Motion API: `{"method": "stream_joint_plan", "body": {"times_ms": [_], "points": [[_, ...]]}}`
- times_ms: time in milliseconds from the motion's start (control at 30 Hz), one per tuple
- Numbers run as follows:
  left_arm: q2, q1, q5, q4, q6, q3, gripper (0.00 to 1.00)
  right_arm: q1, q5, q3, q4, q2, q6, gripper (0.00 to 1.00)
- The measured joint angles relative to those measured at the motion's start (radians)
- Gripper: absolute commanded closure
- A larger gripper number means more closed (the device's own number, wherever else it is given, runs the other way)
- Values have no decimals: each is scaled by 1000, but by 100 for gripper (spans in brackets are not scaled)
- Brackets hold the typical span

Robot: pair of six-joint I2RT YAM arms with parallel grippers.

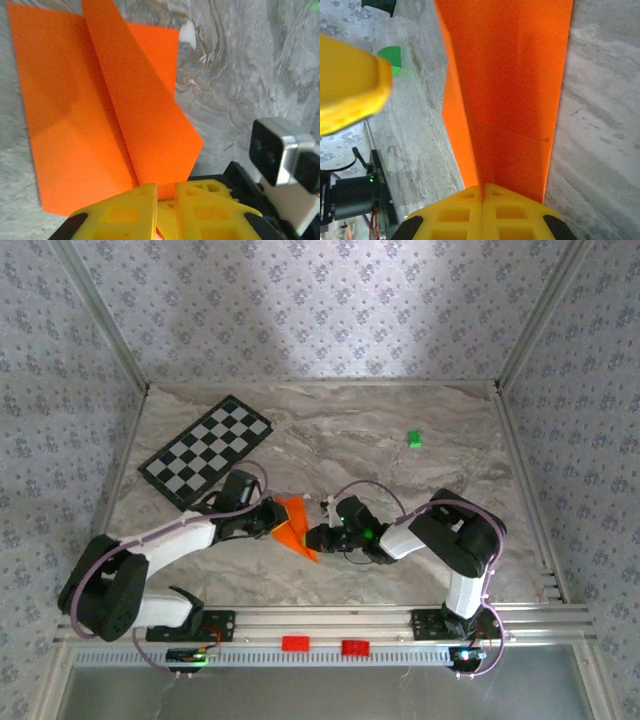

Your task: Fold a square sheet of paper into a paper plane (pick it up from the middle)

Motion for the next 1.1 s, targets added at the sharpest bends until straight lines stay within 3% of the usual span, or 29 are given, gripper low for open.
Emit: {"method": "stream_joint_plan", "body": {"times_ms": [533, 1100], "points": [[130, -21, 6, 110, 4, 18, 88, -66, -155, 18, 35, 54, 129, 100], [203, -43, 2, 155, 1, 41, 87, -104, -224, 24, 34, 73, 193, 100]]}}
